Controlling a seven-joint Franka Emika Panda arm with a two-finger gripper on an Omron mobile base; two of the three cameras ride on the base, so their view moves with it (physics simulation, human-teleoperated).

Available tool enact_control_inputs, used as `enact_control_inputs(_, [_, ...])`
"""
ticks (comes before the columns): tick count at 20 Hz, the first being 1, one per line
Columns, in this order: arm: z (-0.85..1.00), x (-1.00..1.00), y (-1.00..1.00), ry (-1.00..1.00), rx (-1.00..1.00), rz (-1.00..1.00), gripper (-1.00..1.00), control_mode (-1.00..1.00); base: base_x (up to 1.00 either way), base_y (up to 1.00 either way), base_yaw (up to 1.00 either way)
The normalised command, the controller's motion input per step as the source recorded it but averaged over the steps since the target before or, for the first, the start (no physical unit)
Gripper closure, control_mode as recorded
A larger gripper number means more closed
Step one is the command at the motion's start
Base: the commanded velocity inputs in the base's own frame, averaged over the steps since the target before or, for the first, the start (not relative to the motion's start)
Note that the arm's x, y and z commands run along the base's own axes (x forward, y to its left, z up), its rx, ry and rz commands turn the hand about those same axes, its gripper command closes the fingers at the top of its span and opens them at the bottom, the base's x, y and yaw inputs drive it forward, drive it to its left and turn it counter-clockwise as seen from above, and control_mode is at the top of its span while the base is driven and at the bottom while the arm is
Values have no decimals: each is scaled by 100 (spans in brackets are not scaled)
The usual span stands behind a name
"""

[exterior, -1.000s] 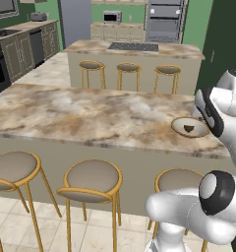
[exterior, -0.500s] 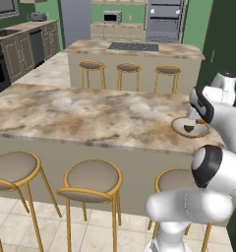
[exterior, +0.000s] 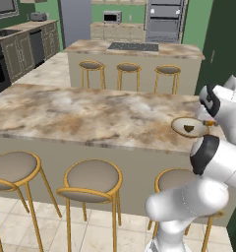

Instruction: Retrieve the kiwi and tangerine from the fridge and place them into the bowl on the dining table.

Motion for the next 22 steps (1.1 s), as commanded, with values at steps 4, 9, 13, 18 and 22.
enact_control_inputs(4, [-13, 18, -12, 0, 9, -1, 100, -100, 0, 0, 0])
enact_control_inputs(9, [-18, 37, -7, -2, 13, 0, 100, -100, 0, 0, 0])
enact_control_inputs(13, [-21, 47, 0, 0, 12, 0, 100, -100, 0, 0, 0])
enact_control_inputs(18, [-15, 39, -1, 5, 1, 0, 100, -100, 0, 0, 0])
enact_control_inputs(22, [-16, 52, -12, 15, 0, 0, 100, -100, 0, 0, 0])
